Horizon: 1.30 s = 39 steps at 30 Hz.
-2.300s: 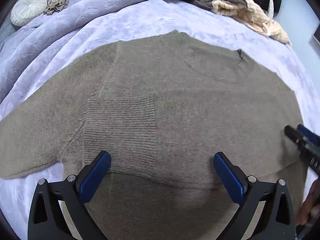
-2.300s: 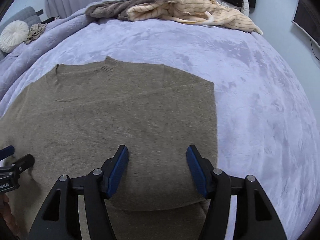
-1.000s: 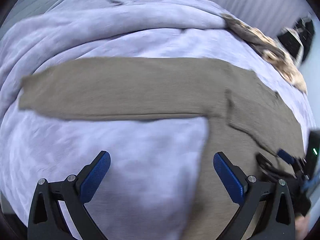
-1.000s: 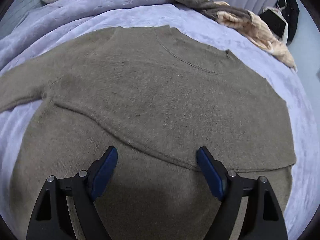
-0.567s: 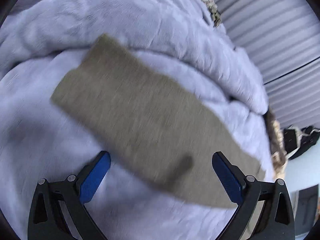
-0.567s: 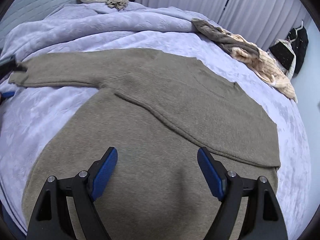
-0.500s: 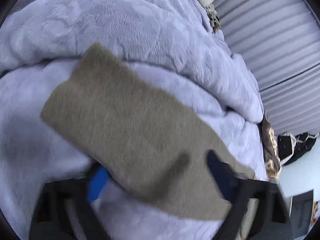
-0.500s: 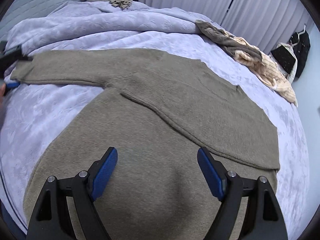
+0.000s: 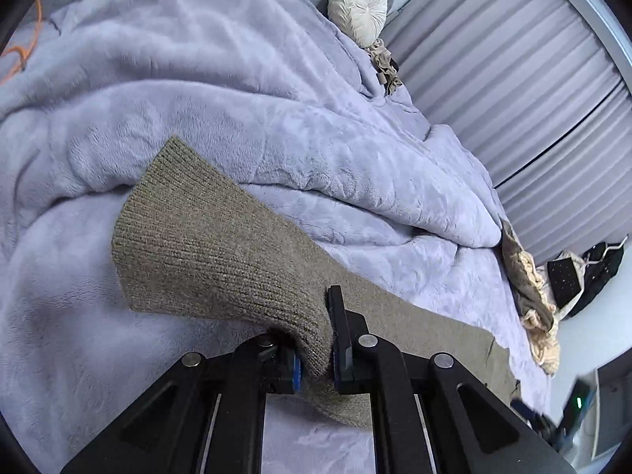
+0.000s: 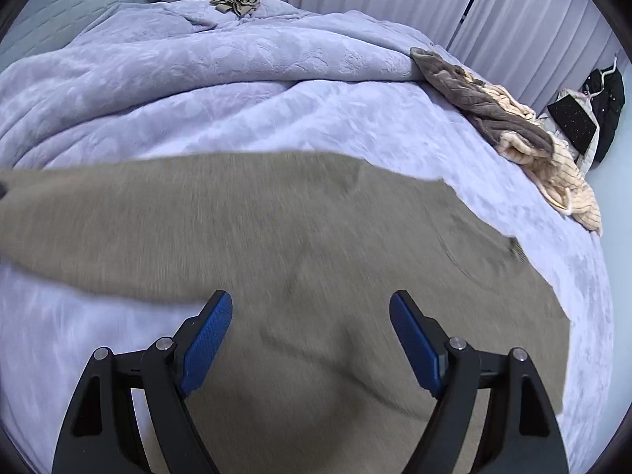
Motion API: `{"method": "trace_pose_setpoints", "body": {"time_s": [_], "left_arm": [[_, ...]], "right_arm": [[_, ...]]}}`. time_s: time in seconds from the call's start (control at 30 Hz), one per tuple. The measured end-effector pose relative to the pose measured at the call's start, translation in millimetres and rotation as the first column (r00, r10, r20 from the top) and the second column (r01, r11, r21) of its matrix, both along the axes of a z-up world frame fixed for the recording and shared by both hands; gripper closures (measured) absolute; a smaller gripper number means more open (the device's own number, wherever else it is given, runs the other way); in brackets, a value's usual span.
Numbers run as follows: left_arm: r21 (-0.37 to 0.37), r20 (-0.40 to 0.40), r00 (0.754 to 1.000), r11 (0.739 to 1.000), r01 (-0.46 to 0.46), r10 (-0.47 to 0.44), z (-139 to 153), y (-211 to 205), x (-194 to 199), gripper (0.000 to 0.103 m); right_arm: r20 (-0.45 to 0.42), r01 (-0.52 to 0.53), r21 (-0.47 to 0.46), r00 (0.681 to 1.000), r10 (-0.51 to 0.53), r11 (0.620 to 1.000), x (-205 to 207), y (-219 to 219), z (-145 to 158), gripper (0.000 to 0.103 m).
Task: Fold small clothes
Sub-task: 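Fold the held sleeve across the sweater body and open the left gripper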
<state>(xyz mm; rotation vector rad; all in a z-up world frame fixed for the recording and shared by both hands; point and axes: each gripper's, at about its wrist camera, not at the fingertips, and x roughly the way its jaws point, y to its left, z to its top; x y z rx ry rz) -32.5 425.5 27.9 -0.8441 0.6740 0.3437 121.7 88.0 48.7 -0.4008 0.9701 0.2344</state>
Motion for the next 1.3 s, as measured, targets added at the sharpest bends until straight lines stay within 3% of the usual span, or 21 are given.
{"method": "trace_pose_setpoints", "body": {"time_s": [0.07, 0.17, 0.23, 0.3, 0.47, 0.73, 1.3], "left_arm": [[0.018, -0.001, 1.0, 1.0, 0.007, -0.006, 6, -4, 1, 0.092], [0.075, -0.038, 0.999, 0.997, 0.037, -0.034, 17, -12, 7, 0.092], [0.113, -0.063, 0.996, 0.991, 0.066, -0.059, 27, -21, 13, 0.092], [0.136, -0.088, 0.992, 0.986, 0.098, -0.087, 34, -33, 22, 0.092], [0.15, -0.138, 0.979, 0.974, 0.17, -0.149, 44, -62, 45, 0.092], [0.189, -0.19, 0.955, 0.946, 0.262, -0.226, 61, -122, 74, 0.092], [0.226, -0.295, 0.877, 0.865, 0.448, -0.378, 79, -276, 134, 0.092]], "right_arm": [[-0.025, 0.037, -0.021, 0.999, -0.037, 0.999, 21, 24, -14, 0.018], [-0.195, 0.009, -0.007, 0.981, -0.01, 1.0, 37, 59, -45, 0.019], [-0.164, -0.054, -0.012, 0.985, 0.051, 0.998, 27, 77, -41, 0.019], [-0.129, -0.09, 0.045, 0.987, 0.095, 0.995, 16, 77, -27, 0.019], [-0.075, -0.086, -0.041, 0.994, 0.083, 0.995, 4, 53, -7, 0.019], [-0.031, -0.049, -0.044, 0.998, 0.048, 0.998, -3, -12, 25, 0.019], [-0.013, 0.026, -0.043, 1.0, -0.027, 0.999, -2, -129, 34, 0.019]]}}
